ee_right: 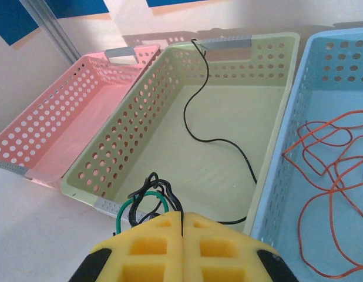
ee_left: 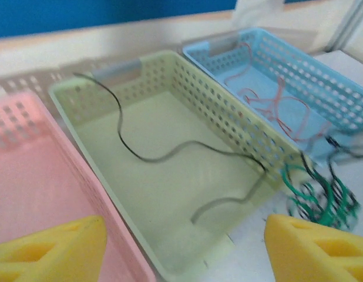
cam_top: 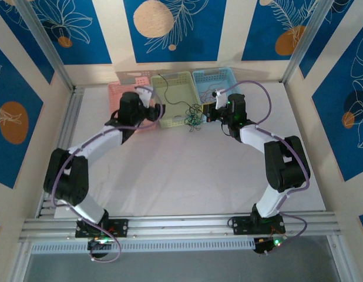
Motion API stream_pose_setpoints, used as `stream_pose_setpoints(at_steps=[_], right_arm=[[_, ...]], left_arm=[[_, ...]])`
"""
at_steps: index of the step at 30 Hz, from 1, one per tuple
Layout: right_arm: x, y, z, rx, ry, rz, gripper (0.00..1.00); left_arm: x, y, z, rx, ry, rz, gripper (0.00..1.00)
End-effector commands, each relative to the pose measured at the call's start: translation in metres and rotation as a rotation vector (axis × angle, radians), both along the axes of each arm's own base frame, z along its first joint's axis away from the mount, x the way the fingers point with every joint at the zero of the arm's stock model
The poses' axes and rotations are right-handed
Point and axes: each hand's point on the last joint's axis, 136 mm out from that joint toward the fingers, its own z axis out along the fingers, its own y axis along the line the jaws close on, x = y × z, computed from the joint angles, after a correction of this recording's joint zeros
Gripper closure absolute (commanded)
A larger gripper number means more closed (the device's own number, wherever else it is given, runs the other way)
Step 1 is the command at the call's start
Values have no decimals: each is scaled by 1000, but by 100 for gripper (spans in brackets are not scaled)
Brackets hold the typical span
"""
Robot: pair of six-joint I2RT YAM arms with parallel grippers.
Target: Untangle the cables
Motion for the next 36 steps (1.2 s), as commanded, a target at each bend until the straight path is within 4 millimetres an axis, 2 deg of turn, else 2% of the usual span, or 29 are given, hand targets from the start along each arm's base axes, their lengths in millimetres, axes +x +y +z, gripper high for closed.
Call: stream_pose_setpoints(at_steps=[1, 6, 8, 11, 17, 25, 31, 36], right_arm=[[-1, 21, 12, 18, -36, 92, 100], [-27, 67, 13, 59, -5, 338, 100], [-43, 88, 11, 45, 0, 453, 100], [-63, 110, 9, 46, 0, 574, 100], [-84, 132, 3, 50, 41, 708, 100], [-89, 139, 7, 78, 53, 744, 100], [-91, 148, 10, 97, 50, 759, 100], [-92, 151, 8, 96, 55, 765, 100]], left_arm=[[-36, -16, 9, -123, -31, -81, 31], [-90, -8, -20, -156, -41, -155, 31], [-105, 0, -27, -147, -67, -162, 31], [-119, 2, -31, -150, -118, -197, 29], [-117, -5, -41, -152, -131, -233, 28], [-110, -10, -57, -139, -91, -233, 29], [-118, -25, -64, -115, -66, -293, 29], [-120, -34, -73, -58, -41, -321, 36]])
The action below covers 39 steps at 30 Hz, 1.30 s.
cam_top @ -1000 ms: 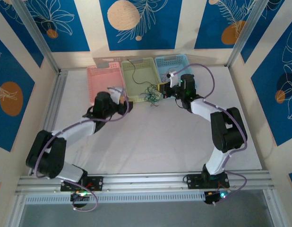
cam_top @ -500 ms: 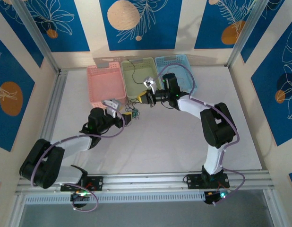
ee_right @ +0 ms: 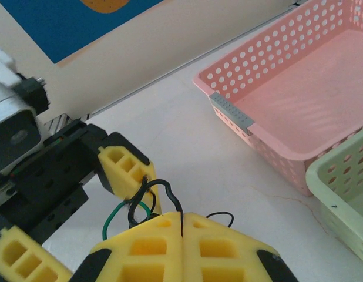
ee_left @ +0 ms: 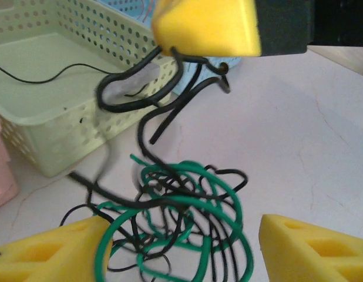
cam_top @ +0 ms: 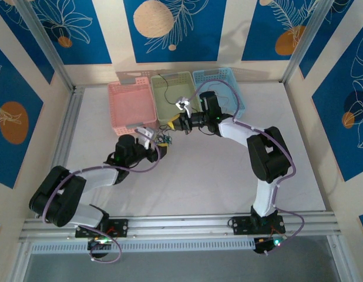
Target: Untangle the cables
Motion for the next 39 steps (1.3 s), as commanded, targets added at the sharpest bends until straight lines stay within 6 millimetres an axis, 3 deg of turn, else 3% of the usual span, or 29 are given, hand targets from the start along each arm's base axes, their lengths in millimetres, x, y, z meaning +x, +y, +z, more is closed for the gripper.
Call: stream_pose_setpoints(at_steps=[1, 7, 12, 16, 23, 26, 32, 39], right_arm=[[-3, 7, 8, 27, -2, 37, 100], [-1, 6, 8, 22, -5, 24, 100], [-1, 5, 11, 33, -11, 20, 100], [1, 2, 13, 33, -18, 10, 100], [18, -14, 14, 23, -26, -87, 100], [29, -24, 11, 6, -24, -155, 100], [64, -56, 3, -49, -5, -373, 100], [90, -97, 0, -60, 25, -570, 100]], left_arm=[[-1, -14, 3, 37, -22, -55, 37], [-6, -22, -2, 78, -29, -81, 38], [-3, -26, -14, 142, 6, -80, 44], [-3, -27, -14, 162, -9, -74, 55], [-1, -18, -7, 168, -45, -25, 89], [3, -8, -1, 177, -75, 38, 100], [12, 25, 9, 199, -145, 222, 100], [19, 58, 17, 229, -187, 396, 100]])
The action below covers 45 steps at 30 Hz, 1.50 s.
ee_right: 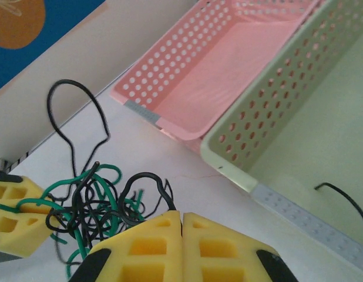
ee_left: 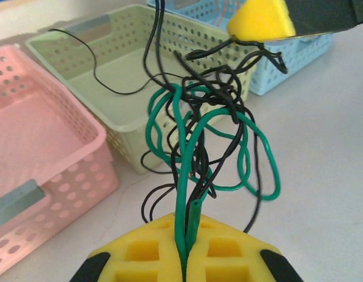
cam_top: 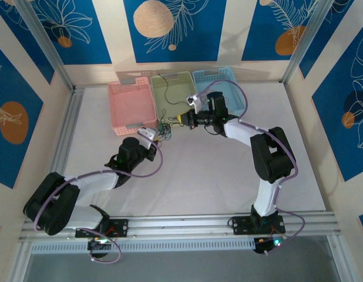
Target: Untangle the cables
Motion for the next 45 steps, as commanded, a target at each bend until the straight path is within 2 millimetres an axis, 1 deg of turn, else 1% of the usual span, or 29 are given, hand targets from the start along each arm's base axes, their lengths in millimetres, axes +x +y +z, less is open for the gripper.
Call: stream_pose_setpoints(at_steps=[1, 9, 14, 17, 20, 26, 29, 32, 34, 38, 41, 45], right_arm=[[42, -54, 16, -30, -62, -266, 100], [56, -85, 10, -71, -39, -421, 100], [65, -110, 4, -109, -19, -541, 100], [67, -120, 3, -98, -4, -577, 100], [66, -120, 5, -72, 2, -568, 100], [59, -107, 13, -36, -20, -496, 100], [61, -111, 12, -50, -22, -524, 100], [66, -129, 6, -87, -3, -615, 100], [70, -148, 1, -100, 21, -700, 100], [70, -187, -4, -46, 82, -850, 100], [66, -210, -5, -8, 101, -938, 100], [62, -225, -2, 29, 101, -988, 100]], left_arm=[[5, 31, 9, 22, -60, 160, 100], [5, 78, 22, 4, -133, 373, 100], [-1, 109, 29, -25, -173, 505, 100], [-6, 125, 33, -56, -195, 567, 100], [-10, 135, 35, -92, -202, 598, 100], [-11, 141, 35, -103, -202, 616, 100], [-15, 149, 37, -111, -218, 651, 100], [-21, 160, 40, -129, -238, 697, 100], [-25, 168, 41, -147, -248, 724, 100], [-32, 181, 42, -183, -262, 773, 100], [-35, 187, 41, -205, -263, 791, 100], [-35, 189, 40, -213, -258, 797, 100]])
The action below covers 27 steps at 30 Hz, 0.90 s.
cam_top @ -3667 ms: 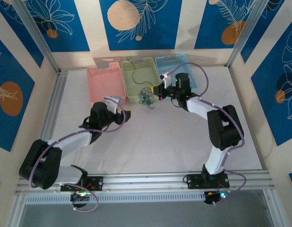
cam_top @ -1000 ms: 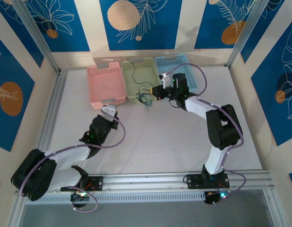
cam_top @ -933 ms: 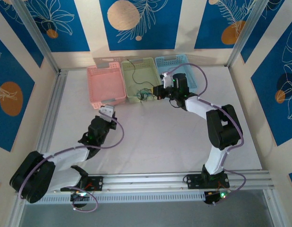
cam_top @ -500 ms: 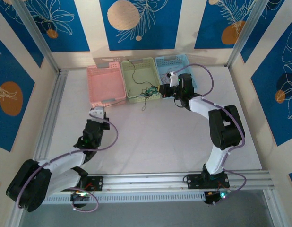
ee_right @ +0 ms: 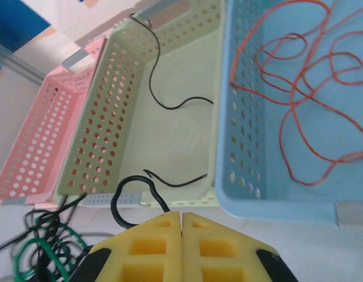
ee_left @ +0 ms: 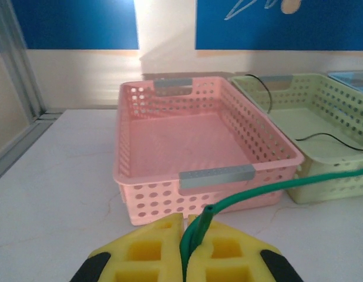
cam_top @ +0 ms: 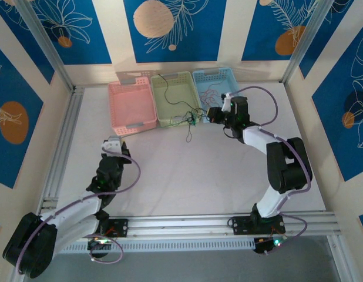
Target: Untangle the cables
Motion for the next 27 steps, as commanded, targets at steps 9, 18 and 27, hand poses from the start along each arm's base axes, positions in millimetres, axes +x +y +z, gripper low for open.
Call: stream_pose_setpoints(at_steps=[9, 18, 27], right_arm=[[19, -112, 13, -18, -61, -433, 100], [18, -118, 12, 4, -50, -445, 100], [21, -111, 11, 20, -40, -411, 100]], left_arm=[[-9, 54, 10, -75, -68, 256, 100], [-9, 54, 9, -78, -64, 251, 100], [-7, 45, 14, -90, -88, 190, 100]])
